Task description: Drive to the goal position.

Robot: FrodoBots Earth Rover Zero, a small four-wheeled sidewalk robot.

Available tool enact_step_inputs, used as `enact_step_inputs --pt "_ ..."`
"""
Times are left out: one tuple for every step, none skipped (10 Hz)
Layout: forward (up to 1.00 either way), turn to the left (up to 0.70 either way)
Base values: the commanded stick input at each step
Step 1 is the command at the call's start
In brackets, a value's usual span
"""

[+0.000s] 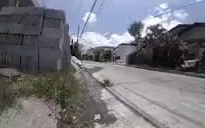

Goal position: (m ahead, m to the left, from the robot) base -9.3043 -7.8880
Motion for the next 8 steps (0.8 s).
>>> enact_step_inputs --pt "0.0 -0.66" --pt "0.0 -0.66" --pt "0.0 -0.66" --pt "0.0 -0.66" --pt "0.0 -0.66" --pt "0.0 -0.66" --pt "0.0 -0.66" --pt "0.0 -0.66"
